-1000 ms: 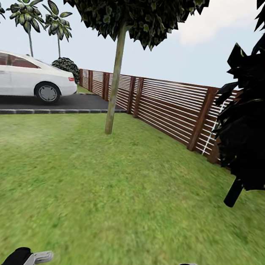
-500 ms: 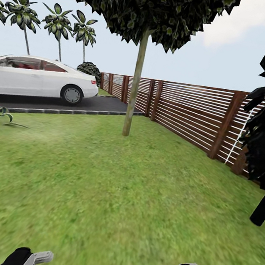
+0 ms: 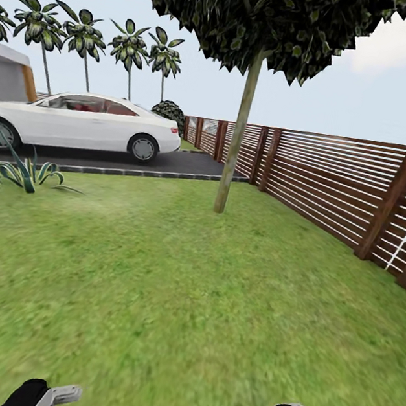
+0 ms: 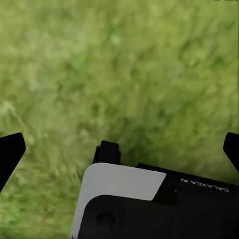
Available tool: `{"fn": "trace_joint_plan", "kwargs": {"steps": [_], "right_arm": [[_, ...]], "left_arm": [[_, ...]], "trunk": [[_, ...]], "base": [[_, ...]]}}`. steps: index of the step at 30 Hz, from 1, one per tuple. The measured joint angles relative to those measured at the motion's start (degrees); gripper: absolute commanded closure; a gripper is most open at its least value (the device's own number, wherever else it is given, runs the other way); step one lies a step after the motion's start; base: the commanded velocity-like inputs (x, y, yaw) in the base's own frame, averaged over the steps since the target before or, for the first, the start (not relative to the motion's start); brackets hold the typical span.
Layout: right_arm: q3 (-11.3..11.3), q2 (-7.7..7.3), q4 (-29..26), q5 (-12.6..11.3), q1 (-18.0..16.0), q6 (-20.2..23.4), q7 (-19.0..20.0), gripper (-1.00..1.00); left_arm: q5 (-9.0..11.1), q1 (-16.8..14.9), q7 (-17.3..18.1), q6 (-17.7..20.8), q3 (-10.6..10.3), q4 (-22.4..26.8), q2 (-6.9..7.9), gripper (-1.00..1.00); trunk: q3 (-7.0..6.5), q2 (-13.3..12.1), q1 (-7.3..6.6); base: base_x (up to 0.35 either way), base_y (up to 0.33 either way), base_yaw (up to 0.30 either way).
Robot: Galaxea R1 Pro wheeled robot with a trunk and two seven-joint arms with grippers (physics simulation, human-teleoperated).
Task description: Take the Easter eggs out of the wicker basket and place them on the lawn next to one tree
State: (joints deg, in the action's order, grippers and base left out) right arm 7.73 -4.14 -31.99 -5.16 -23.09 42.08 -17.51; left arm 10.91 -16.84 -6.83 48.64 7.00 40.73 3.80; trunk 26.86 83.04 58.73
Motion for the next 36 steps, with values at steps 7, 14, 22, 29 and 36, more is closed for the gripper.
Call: {"fn": "trace_joint_plan", "kwargs": {"steps": [7, 14, 22, 29, 36], "right_arm": [[0.0, 0.01, 0.0, 0.0, 0.0, 0.0, 0.0, -1.00], [0.1, 0.01, 0.0, 0.0, 0.0, 0.0, 0.0, -1.00], [0.1, 0.01, 0.0, 0.0, 0.0, 0.0, 0.0, -1.00], [0.1, 0.02, 0.0, 0.0, 0.0, 0.0, 0.0, -1.00], [0.1, 0.01, 0.0, 0.0, 0.0, 0.0, 0.0, -1.00]], "left_arm": [[0.0, 0.0, 0.0, 0.0, 0.0, 0.0, 0.00, -1.00], [0.0, 0.0, 0.0, 0.0, 0.0, -0.1, 0.00, -1.00], [0.0, 0.0, 0.0, 0.0, 0.0, 0.0, 0.04, -1.00], [0.0, 0.0, 0.0, 0.0, 0.0, 0.0, 0.07, -1.00], [0.0, 0.0, 0.0, 0.0, 0.0, 0.0, 0.05, -1.00]], "trunk": [[0.00, 0.0, 0.00], [0.00, 0.0, 0.00], [0.00, 0.0, 0.00], [0.00, 0.0, 0.00], [0.00, 0.0, 0.00]], "base": [[0.000, 0.000, 0.298], [0.000, 0.000, 0.298], [0.000, 0.000, 0.298], [0.000, 0.000, 0.298], [0.000, 0.000, 0.298]]}}
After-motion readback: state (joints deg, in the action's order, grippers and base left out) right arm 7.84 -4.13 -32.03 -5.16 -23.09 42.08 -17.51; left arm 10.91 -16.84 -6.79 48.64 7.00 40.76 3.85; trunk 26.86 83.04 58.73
